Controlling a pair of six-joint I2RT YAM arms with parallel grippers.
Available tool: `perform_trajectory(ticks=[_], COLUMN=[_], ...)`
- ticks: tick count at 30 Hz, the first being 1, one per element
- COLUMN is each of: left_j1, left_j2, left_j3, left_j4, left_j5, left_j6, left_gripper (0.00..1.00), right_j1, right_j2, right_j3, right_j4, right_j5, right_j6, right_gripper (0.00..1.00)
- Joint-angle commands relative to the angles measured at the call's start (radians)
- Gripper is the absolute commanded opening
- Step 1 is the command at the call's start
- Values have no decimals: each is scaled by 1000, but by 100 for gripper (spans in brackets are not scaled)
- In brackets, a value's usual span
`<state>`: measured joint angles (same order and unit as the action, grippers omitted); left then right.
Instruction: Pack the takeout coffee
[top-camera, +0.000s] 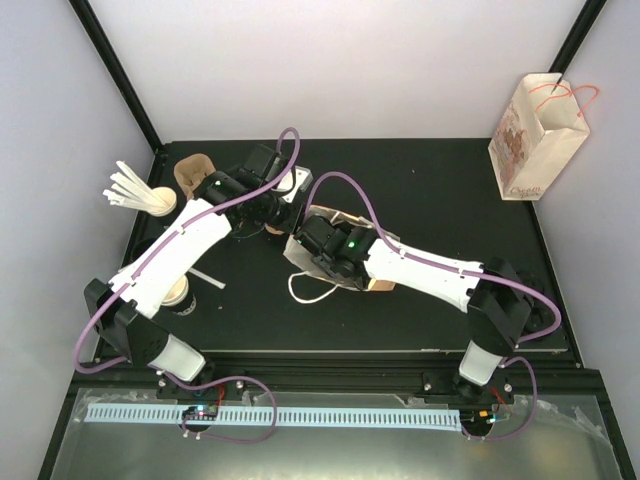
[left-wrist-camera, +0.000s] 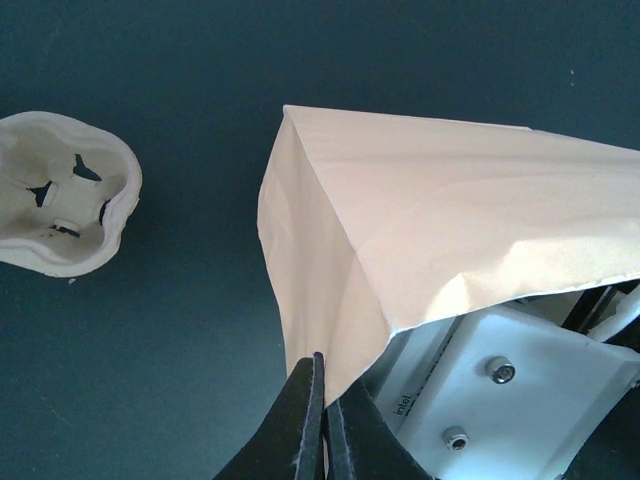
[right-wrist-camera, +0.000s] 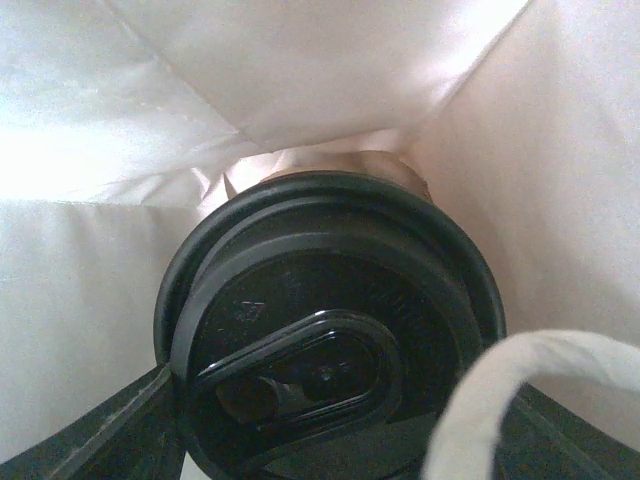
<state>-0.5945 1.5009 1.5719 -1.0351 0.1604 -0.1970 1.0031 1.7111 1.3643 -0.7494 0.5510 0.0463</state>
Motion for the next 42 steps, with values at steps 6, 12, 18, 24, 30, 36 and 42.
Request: perform_trajectory(ticks=[6,12,18,24,30,36,42], left_j1=[-10,-3,21,77,133,149,202], left_j2=[9,42,179,278,344,358,334], left_j3=[43,109,321,414,487,494,489], left_j4=[-64,-102,-293,-431,-474,-378,-107], left_j5=[82,83,153,358,491,603,718], left_j6=[-8,-12,-60,-110,-127,-169,-329], left_gripper=[1,1,2,2,1,22,71], right_j1=[-26,-27,-43,-45,-98,-183,-241], right_j2=[38,51,92,108,132,181,230], right_j3=[39,1,27,18,56,80,159], right_j4=[-131,-113,-115,-71,-84,-90,-109], right_j5=[14,-18,-87,-178,-222,-267,-317], right_j6=[38,3,-9,-55,-83,-80,-73], right_gripper=[43,43,44,46,47,47,48])
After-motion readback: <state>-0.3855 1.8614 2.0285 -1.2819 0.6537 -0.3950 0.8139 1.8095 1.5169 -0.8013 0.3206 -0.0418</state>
